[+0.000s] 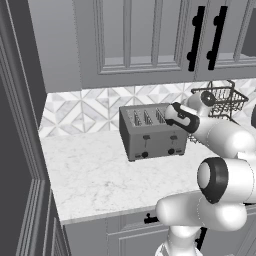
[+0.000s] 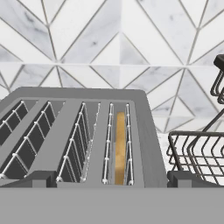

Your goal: Start the toaster. Once the lever pops up, take the bread to the plate on the dining counter.

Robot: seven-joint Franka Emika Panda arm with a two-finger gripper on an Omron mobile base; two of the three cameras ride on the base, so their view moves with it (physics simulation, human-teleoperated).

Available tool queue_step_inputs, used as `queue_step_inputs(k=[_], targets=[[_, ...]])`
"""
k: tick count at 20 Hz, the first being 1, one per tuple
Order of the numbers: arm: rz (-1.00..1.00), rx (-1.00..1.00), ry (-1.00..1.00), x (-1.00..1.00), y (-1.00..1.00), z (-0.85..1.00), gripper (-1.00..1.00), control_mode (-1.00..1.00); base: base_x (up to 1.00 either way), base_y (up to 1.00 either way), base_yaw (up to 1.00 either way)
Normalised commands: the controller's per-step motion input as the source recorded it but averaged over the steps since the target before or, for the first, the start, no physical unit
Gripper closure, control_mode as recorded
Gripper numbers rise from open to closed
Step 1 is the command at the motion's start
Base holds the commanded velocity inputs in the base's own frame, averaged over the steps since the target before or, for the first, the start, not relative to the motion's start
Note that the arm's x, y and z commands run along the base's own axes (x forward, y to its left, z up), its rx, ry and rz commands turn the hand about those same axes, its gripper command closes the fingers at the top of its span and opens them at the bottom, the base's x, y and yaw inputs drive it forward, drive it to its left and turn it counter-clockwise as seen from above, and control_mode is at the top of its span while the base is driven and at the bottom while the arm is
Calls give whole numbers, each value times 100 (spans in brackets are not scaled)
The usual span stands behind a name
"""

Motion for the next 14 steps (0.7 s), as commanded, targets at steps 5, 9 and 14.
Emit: queue_step_inputs(k=[5, 9, 14], targets=[[0, 0, 0, 0, 0, 0, -100, -100, 0, 0, 0], [0, 0, 0, 0, 0, 0, -100, -100, 0, 0, 0], [0, 0, 0, 0, 0, 0, -100, -100, 0, 0, 0]])
